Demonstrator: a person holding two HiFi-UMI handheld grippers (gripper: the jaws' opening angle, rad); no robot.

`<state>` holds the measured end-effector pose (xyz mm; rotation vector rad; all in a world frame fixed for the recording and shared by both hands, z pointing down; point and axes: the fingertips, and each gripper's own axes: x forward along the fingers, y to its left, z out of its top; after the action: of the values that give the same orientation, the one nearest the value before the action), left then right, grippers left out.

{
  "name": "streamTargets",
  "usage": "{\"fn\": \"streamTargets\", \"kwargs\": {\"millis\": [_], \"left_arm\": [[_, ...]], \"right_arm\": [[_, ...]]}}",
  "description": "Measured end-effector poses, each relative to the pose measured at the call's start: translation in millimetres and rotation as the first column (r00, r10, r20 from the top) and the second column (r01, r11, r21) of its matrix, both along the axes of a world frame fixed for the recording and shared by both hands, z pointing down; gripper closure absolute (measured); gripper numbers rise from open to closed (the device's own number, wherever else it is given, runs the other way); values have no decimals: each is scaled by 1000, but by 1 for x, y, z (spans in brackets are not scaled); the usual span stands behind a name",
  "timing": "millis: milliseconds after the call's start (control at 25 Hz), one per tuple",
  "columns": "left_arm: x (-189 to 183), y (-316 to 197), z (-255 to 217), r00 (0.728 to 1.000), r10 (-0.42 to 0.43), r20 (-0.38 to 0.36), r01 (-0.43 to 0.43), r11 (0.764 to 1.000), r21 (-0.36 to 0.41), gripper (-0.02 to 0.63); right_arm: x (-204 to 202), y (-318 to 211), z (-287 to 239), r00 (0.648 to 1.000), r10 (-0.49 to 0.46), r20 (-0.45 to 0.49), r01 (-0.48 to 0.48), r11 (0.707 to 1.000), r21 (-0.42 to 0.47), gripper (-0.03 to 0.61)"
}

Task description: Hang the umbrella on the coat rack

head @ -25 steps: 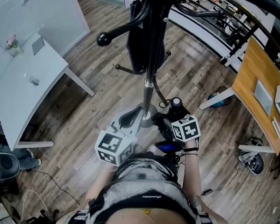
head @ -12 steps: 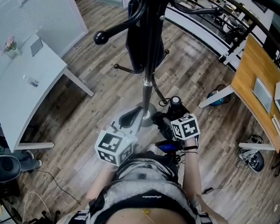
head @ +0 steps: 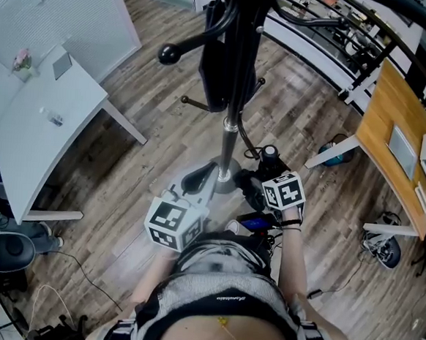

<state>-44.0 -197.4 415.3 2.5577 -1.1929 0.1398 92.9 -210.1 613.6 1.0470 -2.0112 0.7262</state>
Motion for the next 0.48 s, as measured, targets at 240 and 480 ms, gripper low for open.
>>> {"fn": "streamTargets", "kwargs": {"millis": [240, 480], "left_arm": [[-1, 2, 0, 1000, -2, -2, 2, 1000, -2, 598], [-5, 0, 0, 1000, -9, -4, 9, 1000, -3, 598]], "right_arm": [[-5, -6, 0, 1000, -3, 18, 3, 1000, 1, 311], [-11, -14, 1, 1000, -15, 19, 15, 1000, -1, 311]]}}
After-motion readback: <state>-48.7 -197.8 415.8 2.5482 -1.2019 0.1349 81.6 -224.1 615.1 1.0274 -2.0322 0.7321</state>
